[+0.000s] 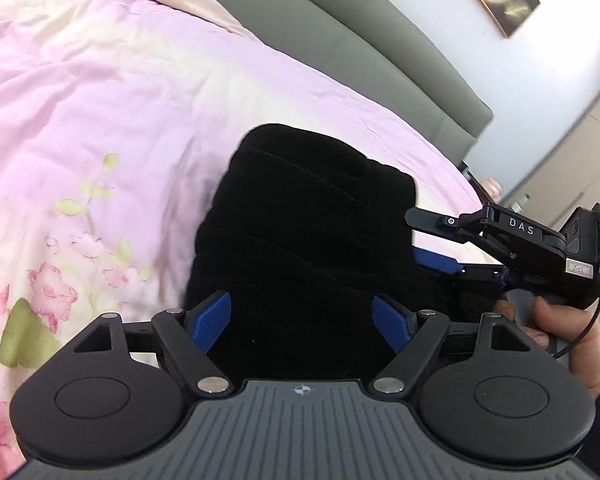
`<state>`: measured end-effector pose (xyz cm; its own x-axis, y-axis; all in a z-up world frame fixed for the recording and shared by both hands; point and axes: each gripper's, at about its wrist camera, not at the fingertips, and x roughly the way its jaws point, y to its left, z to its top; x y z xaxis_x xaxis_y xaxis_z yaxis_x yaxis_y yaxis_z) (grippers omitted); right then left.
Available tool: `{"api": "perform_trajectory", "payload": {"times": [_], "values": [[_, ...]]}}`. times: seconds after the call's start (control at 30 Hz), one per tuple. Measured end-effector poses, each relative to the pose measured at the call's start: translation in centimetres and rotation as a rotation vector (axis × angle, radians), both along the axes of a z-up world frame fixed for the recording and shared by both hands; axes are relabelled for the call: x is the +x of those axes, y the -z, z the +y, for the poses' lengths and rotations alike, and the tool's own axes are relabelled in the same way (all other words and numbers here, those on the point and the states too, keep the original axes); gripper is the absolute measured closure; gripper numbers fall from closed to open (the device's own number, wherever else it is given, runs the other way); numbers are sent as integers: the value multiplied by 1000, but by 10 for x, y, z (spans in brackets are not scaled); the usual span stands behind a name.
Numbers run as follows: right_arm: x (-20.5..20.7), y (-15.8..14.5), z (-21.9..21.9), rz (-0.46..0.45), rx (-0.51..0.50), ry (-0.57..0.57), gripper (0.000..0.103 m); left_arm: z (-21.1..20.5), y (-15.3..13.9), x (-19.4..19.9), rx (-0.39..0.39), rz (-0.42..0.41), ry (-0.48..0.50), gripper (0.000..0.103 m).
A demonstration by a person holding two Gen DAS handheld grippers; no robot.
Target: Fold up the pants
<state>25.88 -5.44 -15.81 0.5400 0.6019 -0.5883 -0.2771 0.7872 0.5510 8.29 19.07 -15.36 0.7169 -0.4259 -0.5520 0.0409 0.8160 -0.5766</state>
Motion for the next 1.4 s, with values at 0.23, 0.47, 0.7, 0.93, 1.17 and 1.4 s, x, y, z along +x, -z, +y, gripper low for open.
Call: {"api": "perform_trajectory", "payload": {"times": [0.23, 0.47, 0.7, 0.93, 1.17, 1.4], "values": [[35, 28, 14, 133, 83, -40, 69, 0, -5, -3, 5, -1, -65, 11], [23, 4, -19, -22, 328, -77, 84, 18, 21, -6, -136, 114, -73, 27], [30, 47, -50, 78, 287, 43, 83, 0, 17, -9, -54, 116, -51, 27], [16, 63, -58, 112, 233, 93, 55, 6, 26, -10, -77, 132, -76, 21], [-35, 69, -66, 190, 275, 58, 61, 15, 41, -11, -220, 127, -139, 22], [-58, 54, -85, 205, 493, 21, 92, 20, 16, -24, -287, 51, -138, 48]]}}
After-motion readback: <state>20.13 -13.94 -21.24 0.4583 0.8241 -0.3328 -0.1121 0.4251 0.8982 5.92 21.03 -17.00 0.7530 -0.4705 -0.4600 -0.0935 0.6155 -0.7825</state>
